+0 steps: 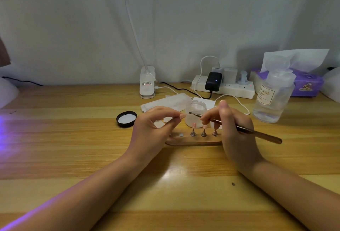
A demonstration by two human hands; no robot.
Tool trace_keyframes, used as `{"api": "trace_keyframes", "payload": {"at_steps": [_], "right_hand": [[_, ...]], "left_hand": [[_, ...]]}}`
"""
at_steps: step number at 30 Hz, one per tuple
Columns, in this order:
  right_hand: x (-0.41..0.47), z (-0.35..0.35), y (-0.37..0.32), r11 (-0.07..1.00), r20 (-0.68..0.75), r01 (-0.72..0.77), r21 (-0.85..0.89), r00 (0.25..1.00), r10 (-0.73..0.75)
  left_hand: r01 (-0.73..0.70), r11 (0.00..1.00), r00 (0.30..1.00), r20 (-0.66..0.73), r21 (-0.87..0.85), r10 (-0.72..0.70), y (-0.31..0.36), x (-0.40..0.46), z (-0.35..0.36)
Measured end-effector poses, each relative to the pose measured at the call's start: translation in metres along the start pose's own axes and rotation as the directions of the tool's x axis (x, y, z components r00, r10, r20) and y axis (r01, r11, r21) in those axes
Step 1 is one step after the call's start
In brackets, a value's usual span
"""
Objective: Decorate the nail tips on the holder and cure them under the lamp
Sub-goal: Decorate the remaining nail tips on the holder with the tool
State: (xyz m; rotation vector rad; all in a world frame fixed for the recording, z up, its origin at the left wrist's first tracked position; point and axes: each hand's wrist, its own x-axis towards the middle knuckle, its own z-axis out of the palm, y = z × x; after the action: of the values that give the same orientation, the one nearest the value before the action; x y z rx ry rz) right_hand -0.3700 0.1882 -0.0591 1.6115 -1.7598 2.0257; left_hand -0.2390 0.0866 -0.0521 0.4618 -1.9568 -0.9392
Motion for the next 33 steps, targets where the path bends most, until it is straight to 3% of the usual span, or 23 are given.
{"api": "trace_keyframes", "payload": {"at_steps": [2, 6, 14, 21, 27, 33], "right_hand": [[-0.0003, 0.0001, -0.0005, 1.000, 0.002, 0.026, -0.017, 1.000, -0.026], [-0.0021, 0.0026, -0.0049, 0.968, 0.100, 0.230, -0.102, 0.970, -0.220], [0.0001, 0.0012, -0.0017, 0.998, 0.021, 0.045, -0.039, 0.999, -0.044], [-0.0023, 0.0026, -0.0040, 0.965, 0.117, 0.241, -0.107, 0.967, -0.228], [-0.0001, 0.0005, -0.0008, 1.000, 0.011, -0.002, -0.025, 1.000, 0.002], [-0.0023, 0.0022, -0.0038, 0.961, 0.110, 0.252, -0.111, 0.964, -0.240]], "left_hand": [[0.008, 1.000, 1.000, -0.006, -0.002, -0.008, -0.0007, 0.0000, 0.0005], [0.013, 1.000, 1.000, -0.013, 0.011, -0.013, -0.0011, 0.0001, 0.0008], [0.019, 1.000, 1.000, -0.010, 0.020, -0.019, -0.0006, 0.0004, 0.0005], [0.022, 1.000, 1.000, -0.004, 0.021, -0.022, -0.0009, 0.0004, 0.0000], [0.029, 0.999, 1.000, -0.003, 0.029, -0.029, -0.0012, 0.0007, 0.0002], [0.039, 0.999, 0.999, 0.001, 0.009, -0.039, -0.0001, 0.0004, -0.0003]]}}
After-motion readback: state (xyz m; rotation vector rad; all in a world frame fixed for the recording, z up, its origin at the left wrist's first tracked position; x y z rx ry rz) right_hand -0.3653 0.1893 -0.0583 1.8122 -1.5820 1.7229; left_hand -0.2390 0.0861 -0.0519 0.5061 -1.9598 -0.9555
